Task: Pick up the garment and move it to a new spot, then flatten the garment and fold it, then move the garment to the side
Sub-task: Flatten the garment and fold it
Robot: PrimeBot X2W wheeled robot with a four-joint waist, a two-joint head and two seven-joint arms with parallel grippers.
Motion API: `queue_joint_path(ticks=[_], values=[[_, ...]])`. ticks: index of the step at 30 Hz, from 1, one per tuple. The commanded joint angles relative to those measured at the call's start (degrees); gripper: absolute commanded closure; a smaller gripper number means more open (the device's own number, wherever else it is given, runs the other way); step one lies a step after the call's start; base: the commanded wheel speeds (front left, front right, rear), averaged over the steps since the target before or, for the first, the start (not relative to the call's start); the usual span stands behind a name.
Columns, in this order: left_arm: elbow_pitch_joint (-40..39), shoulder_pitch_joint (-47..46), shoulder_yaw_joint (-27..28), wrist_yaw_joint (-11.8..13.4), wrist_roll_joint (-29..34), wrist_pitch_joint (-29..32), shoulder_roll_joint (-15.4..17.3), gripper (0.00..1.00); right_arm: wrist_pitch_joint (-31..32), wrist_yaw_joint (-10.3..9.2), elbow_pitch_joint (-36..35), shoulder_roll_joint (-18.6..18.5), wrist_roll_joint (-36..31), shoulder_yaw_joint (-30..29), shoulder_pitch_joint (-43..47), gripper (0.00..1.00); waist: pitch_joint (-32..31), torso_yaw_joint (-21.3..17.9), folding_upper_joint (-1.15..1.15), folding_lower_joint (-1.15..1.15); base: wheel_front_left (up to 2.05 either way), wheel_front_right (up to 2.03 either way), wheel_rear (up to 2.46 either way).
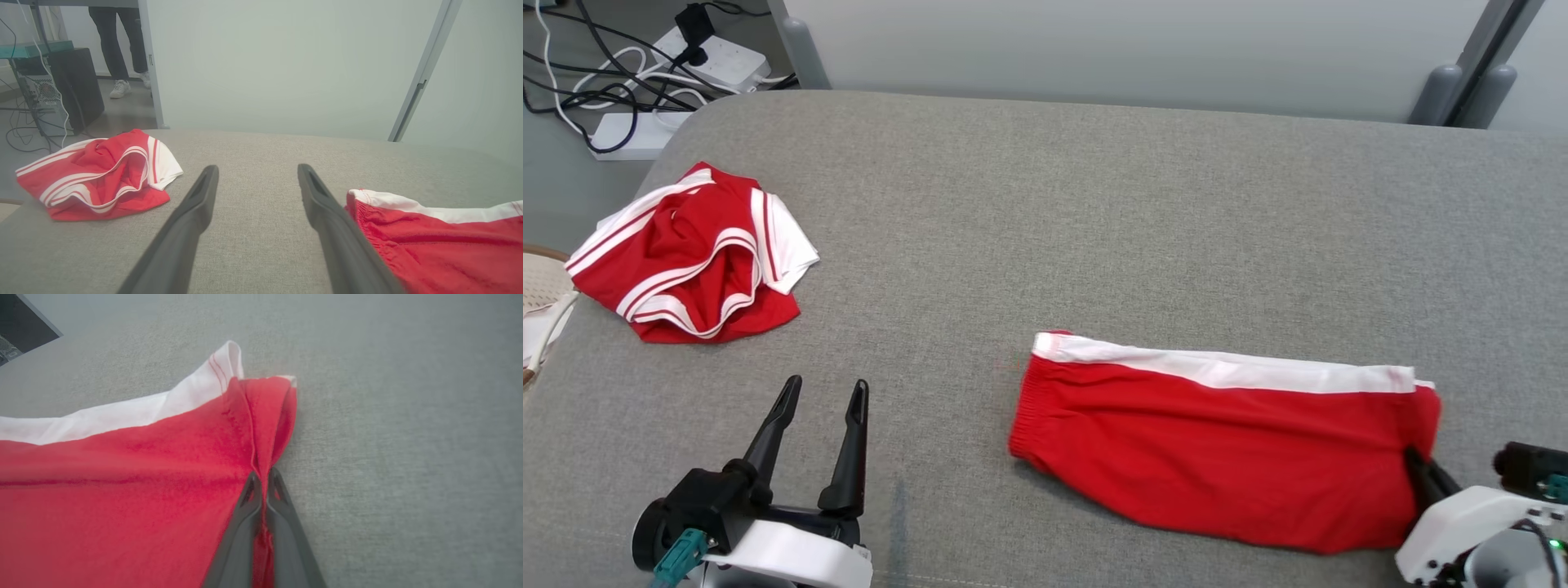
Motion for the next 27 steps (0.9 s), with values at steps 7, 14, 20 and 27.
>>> queue_joint_path(ticks=[7,14,20,27], values=[[-0.75,-3.07,3.19,-1.29,1.48,-0.59,0.14,0.00,1.03,-0.03,-6.06,-0.75,3.47,-0.29,-1.19,1.00,0.23,-1.16,0.00,0.00,0.00,0.00,0.00],[-0.40,-3.42,3.64,-1.82,2.11,-0.59,-0.11,0.00,8.21,-0.03,-26.94,2.69,9.05,9.82,-0.57,1.00,0.73,-1.57,0.00,0.00,0.00,0.00,0.00],[0.03,-4.61,3.30,-2.38,2.60,-0.59,-0.69,0.00,11.40,-0.03,-36.15,5.14,11.59,18.99,-1.05,1.00,1.64,-0.70,0.00,0.00,0.00,0.00,0.00],[0.72,-5.55,2.93,-3.13,3.13,-0.59,-1.65,0.00,9.86,-0.03,-31.04,6.28,11.55,25.16,-4.61,1.00,2.27,0.98,0.00,0.00,0.00,0.00,0.00]])
